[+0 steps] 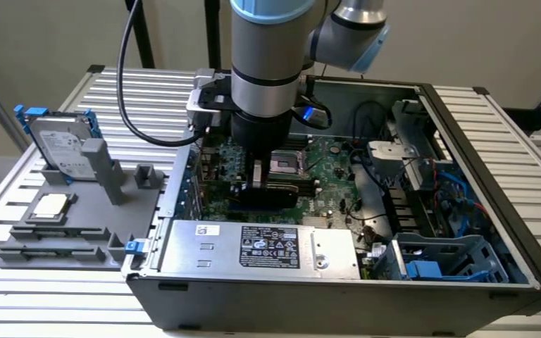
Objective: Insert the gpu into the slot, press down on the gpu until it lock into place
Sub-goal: 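Insert the gpu into the slot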
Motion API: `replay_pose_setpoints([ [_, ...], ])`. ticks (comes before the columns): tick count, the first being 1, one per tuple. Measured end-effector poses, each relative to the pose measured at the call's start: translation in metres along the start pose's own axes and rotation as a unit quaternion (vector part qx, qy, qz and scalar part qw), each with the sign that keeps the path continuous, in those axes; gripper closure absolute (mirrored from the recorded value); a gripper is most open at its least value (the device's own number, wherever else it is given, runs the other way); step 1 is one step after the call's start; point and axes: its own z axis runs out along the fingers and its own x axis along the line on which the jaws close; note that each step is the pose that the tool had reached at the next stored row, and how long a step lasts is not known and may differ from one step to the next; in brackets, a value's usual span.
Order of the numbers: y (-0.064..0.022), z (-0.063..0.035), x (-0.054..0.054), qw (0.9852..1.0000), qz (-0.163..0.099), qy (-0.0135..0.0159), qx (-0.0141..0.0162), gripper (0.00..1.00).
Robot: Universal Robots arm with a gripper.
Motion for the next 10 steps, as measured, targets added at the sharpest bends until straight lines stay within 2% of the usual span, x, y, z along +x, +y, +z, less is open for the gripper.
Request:
replay_pose_setpoints([
  [10, 0.0, 0.0013, 0.0001, 1.0, 0.0, -0.0002, 0.0, 0.74],
])
